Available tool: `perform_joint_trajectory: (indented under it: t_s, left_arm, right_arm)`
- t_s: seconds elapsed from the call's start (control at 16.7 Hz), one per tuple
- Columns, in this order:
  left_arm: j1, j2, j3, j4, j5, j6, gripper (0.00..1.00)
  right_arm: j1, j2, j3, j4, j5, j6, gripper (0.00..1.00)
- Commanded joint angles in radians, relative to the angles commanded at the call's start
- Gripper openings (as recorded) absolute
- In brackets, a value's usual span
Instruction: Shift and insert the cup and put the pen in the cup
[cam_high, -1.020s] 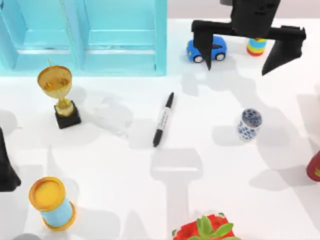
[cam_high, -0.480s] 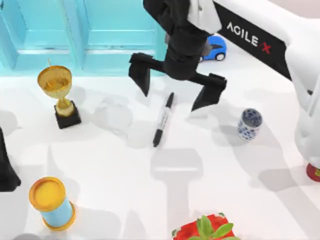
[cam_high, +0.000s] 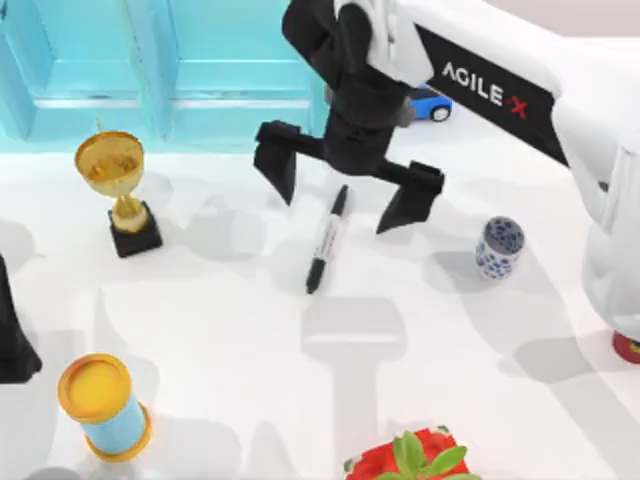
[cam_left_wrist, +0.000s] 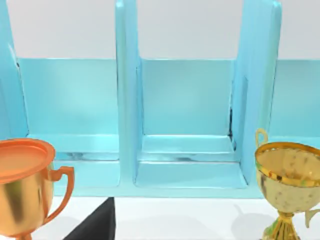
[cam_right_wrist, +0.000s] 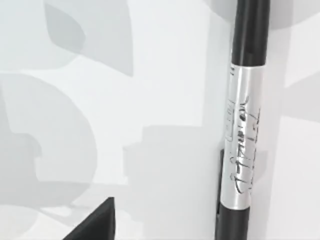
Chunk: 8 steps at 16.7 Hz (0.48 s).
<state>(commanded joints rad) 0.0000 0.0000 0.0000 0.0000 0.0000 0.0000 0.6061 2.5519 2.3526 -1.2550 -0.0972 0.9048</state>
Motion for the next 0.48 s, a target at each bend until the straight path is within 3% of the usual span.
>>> perform_joint_trajectory:
  t_s: [0.24,0.48]
  left_arm:
    - [0.000,0.000,0.000,0.000,0.000,0.000,1.00]
    - [0.000,0.000,0.000,0.000,0.000,0.000,1.00]
  right_arm:
    - [0.013,0.057,-0.106,0.180,0.003,0.014,1.00]
    - [0.018,0.080,-0.143,0.230,0.003,0.019,1.00]
